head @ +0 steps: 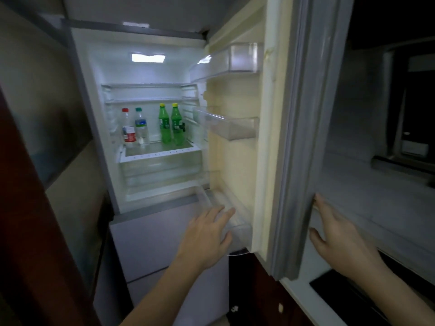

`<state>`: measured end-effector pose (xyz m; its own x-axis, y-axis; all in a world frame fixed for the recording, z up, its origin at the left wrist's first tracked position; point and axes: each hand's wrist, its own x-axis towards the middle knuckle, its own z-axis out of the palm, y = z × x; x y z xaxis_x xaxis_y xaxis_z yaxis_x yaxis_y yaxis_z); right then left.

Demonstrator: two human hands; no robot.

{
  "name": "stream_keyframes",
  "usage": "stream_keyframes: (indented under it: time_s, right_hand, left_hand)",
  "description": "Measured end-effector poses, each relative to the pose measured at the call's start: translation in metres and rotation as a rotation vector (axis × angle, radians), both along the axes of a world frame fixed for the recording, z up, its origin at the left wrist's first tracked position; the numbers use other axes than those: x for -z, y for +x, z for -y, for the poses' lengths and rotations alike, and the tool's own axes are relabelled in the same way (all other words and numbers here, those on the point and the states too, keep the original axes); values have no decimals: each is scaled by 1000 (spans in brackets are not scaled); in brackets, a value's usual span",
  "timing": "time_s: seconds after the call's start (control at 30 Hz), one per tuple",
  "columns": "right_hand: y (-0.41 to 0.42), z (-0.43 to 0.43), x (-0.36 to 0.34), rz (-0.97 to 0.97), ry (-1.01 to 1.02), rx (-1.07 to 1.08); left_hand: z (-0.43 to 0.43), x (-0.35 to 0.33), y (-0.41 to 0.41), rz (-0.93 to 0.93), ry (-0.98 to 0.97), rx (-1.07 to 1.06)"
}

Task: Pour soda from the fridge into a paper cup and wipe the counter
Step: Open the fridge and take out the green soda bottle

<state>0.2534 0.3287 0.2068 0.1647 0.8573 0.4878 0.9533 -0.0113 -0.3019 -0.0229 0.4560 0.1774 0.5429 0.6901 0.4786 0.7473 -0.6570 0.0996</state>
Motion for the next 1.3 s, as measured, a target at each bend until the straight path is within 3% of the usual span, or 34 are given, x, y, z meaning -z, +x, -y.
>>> stream_keyframes:
  time_s: [0.3,0.43,0.63,0.83,1.3]
  right_hand:
    - [3,-4,-3,126,-31,38]
    - [-8,10,-10,293,120,117]
    - [-34,10,-7,423,235,-68]
    - [-46,-21,6,385,210,-247]
    - [-108,-181,7,261,171,-442]
  left_hand:
    - [-8,16,24,-146,-11,89]
    - [-11,25,31,-258,-14,76]
    - [-7,31,47,-211,-68,62]
    - [-16,27,47,-144,-31,20]
    - [-78,9,-61,-11,31,-399]
